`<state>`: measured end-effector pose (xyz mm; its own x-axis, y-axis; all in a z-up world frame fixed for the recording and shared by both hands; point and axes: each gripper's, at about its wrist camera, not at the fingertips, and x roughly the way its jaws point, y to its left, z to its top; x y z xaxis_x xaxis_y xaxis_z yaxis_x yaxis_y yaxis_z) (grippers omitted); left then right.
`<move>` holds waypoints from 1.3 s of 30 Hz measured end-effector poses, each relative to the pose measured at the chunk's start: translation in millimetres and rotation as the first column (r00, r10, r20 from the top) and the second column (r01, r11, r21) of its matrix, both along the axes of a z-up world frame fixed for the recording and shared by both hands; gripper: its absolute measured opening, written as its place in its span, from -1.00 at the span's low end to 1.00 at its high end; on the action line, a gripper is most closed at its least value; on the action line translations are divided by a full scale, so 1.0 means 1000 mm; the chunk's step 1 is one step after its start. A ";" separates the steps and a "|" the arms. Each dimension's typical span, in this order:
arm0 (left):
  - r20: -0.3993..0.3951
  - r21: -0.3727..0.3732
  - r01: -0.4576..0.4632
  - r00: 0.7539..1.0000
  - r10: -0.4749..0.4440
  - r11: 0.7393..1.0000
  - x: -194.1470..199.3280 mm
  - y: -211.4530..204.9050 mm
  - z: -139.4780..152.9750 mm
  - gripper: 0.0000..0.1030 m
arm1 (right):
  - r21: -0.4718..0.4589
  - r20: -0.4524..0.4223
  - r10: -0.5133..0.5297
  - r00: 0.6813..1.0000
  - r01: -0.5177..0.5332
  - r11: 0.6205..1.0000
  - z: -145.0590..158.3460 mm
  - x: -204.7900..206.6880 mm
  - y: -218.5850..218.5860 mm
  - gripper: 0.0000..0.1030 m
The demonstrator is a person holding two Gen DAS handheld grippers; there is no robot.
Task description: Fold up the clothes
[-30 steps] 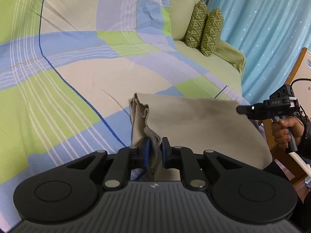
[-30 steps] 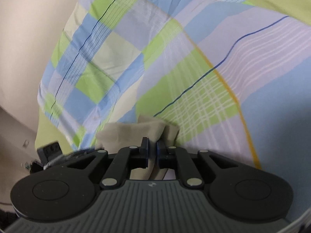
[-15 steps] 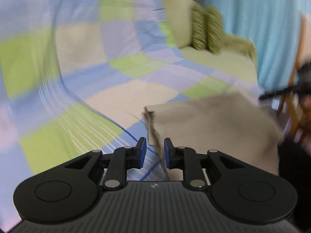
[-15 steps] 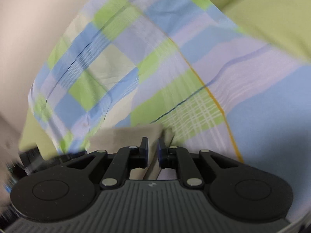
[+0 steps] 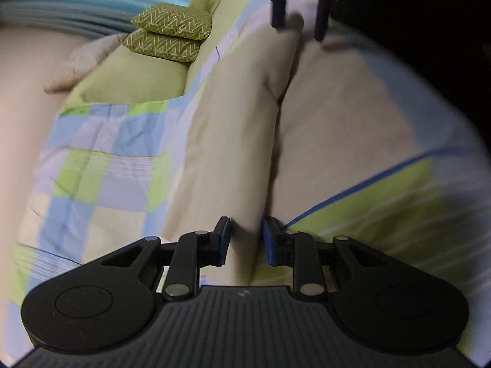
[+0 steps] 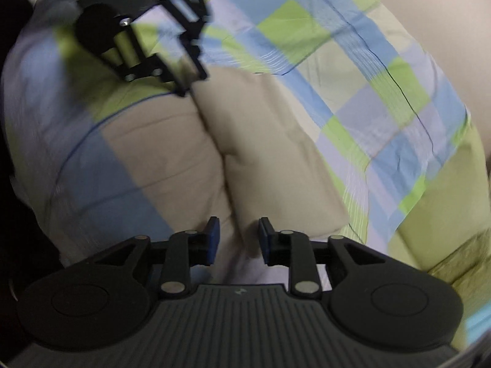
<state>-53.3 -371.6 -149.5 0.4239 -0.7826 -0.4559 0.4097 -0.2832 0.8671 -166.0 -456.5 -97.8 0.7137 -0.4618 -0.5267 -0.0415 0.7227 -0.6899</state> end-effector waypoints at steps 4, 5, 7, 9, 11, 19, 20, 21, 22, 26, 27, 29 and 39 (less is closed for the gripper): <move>-0.045 0.018 -0.033 0.998 0.034 0.999 0.011 -0.009 0.002 -0.89 | -0.087 -0.014 0.018 1.000 -0.019 0.996 -0.007 0.011 0.006 -0.50; -0.055 0.018 -0.032 0.998 0.033 0.999 0.013 -0.009 0.003 -0.91 | -0.108 -0.031 0.025 0.999 -0.028 0.994 -0.010 0.014 0.007 -0.51; -0.078 0.020 -0.036 0.996 0.037 0.999 0.019 -0.007 0.008 -0.92 | -0.120 -0.046 0.026 0.999 -0.031 0.992 -0.013 0.017 0.004 -0.84; -0.102 0.024 -0.048 0.994 0.050 0.999 0.027 -0.003 0.012 -0.92 | -0.097 -0.045 0.011 0.999 -0.015 0.995 -0.011 0.012 -0.002 -0.91; -0.114 0.031 -0.051 0.992 0.054 0.998 0.030 0.001 0.010 -0.92 | -0.069 -0.046 -0.007 0.999 0.004 0.998 -0.008 0.003 -0.010 -0.92; -0.154 -0.032 -0.060 0.987 0.054 0.998 0.029 0.012 0.021 -0.68 | -0.099 -0.019 -0.022 1.000 0.020 0.995 0.000 -0.010 -0.002 -0.72; -0.146 -0.034 -0.044 0.989 0.038 0.998 0.027 0.015 0.022 -0.67 | -0.108 -0.009 -0.021 1.000 0.019 0.994 0.002 -0.011 -0.001 -0.68; -0.129 -0.031 -0.025 0.991 0.021 0.999 0.024 0.016 0.020 -0.67 | -0.096 -0.002 -0.016 1.000 0.016 0.995 0.003 -0.009 -0.001 -0.68; -0.105 -0.027 -0.011 0.994 0.008 1.000 0.022 0.016 0.016 -0.67 | -0.084 0.004 -0.012 1.000 0.012 0.996 0.004 -0.008 -0.001 -0.68; -0.030 -0.016 0.015 0.999 -0.016 1.000 0.019 0.010 0.002 -0.66 | -0.104 0.002 0.058 0.998 -0.057 0.993 -0.001 0.017 0.011 -0.67; -0.019 -0.018 0.013 1.000 -0.013 1.000 0.021 0.006 -0.001 -0.66 | -0.109 0.005 0.074 0.997 -0.073 0.991 -0.001 0.022 0.015 -0.59; -0.001 -0.019 0.009 1.000 -0.009 1.000 0.024 0.001 -0.006 -0.71 | -0.136 0.003 0.095 0.995 -0.094 0.986 -0.005 0.034 0.020 -0.45; -0.074 -0.001 -0.048 0.996 0.047 0.999 0.030 0.003 0.004 -0.92 | -0.133 -0.048 0.112 0.993 -0.118 0.984 -0.004 0.045 0.010 -0.83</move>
<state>-23.4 -368.7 -145.7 0.4259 -0.7635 -0.4854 0.4856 -0.2598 0.8347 -121.2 -446.1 -102.1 0.7456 -0.4468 -0.4945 -0.1486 0.6119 -0.7769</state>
